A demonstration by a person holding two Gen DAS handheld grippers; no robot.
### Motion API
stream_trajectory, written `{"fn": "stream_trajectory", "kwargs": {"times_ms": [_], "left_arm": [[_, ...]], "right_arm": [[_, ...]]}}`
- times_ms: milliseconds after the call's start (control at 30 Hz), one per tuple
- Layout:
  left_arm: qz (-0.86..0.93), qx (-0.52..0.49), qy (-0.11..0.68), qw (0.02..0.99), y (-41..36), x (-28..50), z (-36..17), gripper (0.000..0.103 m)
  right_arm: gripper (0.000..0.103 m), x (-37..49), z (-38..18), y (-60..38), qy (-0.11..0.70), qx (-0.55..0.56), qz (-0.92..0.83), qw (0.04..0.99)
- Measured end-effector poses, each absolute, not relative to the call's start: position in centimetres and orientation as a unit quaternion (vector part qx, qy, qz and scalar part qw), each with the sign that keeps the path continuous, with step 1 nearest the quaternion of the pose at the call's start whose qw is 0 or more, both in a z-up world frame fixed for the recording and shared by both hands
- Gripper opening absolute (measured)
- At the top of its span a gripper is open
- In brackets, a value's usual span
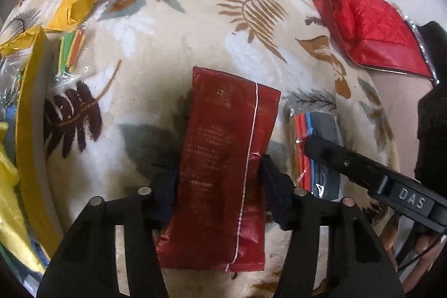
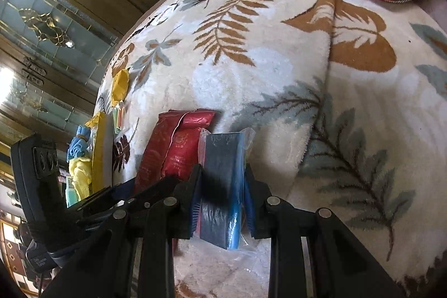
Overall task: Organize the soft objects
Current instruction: 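Grasp red pouch with left tool while right tool grasps blue-black pencil case, then place red pouch and pencil case into the clear bag and release both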
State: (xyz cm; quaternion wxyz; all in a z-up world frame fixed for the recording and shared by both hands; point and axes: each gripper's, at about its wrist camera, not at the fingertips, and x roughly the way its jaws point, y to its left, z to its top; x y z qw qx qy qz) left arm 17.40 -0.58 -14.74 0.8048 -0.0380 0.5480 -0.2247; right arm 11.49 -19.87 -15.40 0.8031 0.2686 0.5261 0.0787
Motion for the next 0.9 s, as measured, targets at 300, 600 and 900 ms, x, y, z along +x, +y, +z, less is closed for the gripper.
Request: {"fn": "stream_trajectory", "kwargs": {"times_ms": [300,600,900], "left_arm": [[-0.23,-0.121,0.493,0.83,4.6,12.4,-9.5,0.041],[-0.138,-0.174,0.416,0.882,15.8,8.8,-2.7,0.041],[-0.063,-0.196,0.408,0.889,25.0,11.6,-3.2,0.041]], "right_arm": [[0.026,10.3,-12.1,-18.0,0.501,0.26,0.106,0.819],[0.026,11.1,-7.4,-10.3,0.478,0.24,0.196,0.822],[0.026,16.8,-7.3,-0.9,0.487,0.207,0.249,0.811]]}}
